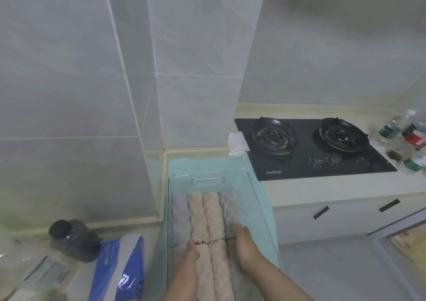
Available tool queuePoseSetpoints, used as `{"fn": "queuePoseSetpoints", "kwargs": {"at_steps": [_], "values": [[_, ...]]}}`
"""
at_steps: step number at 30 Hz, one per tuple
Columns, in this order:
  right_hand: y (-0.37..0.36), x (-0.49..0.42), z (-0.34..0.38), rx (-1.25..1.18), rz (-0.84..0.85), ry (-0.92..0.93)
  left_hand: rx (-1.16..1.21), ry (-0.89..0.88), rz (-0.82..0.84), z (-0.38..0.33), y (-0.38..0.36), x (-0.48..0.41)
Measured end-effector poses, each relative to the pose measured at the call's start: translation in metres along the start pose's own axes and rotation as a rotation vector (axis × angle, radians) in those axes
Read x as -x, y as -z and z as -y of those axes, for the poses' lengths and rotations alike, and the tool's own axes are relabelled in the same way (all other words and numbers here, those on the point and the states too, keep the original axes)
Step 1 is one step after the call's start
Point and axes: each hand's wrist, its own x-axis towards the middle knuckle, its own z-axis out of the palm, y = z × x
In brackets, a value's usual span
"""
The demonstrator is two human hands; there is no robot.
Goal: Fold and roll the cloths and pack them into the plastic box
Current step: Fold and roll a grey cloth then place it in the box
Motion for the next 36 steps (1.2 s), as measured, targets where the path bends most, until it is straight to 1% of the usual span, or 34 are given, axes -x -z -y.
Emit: {"fn": "queuePoseSetpoints", "kwargs": {"at_steps": [2,3,5,7,9,11,14,18,20,25,29,33,36], "values": [[-0.004,-0.04,-0.023,-0.042,0.048,0.02,-0.011,-0.016,0.05,0.002,0.004,0.002],[-0.003,-0.042,-0.025,-0.044,0.077,0.028,-0.014,-0.011,0.055,0.0,0.004,0.003],[0.001,-0.015,-0.01,0.001,0.053,0.053,0.005,0.021,0.043,-0.01,0.0,0.006],[0.005,0.019,0.007,0.065,0.039,0.144,0.045,0.032,0.048,-0.02,-0.006,0.012],[0.012,0.037,0.012,0.101,0.022,0.269,0.044,-0.065,0.077,-0.025,-0.006,0.017],[0.021,0.055,0.016,0.113,0.036,0.429,0.018,-0.232,0.055,-0.028,-0.009,0.022],[0.038,0.071,0.02,0.111,0.079,0.598,-0.1,-0.458,-0.042,-0.031,-0.009,0.032],[0.059,0.071,0.016,0.144,0.122,0.681,-0.315,-0.571,-0.131,-0.023,-0.01,0.051],[0.069,0.066,0.01,0.153,0.163,0.692,-0.362,-0.594,-0.189,-0.016,-0.016,0.068],[0.099,0.058,-0.01,0.264,0.399,0.73,-0.214,-0.595,-0.468,0.024,-0.035,0.106],[0.118,0.064,-0.02,0.325,0.581,0.777,-0.077,-0.574,-0.649,0.067,-0.065,0.155],[0.117,0.093,-0.03,0.37,0.709,0.834,0.023,-0.557,-0.798,0.111,-0.08,0.209],[0.108,0.132,-0.041,0.394,0.838,0.868,0.093,-0.584,-0.938,0.141,-0.085,0.257]]}}
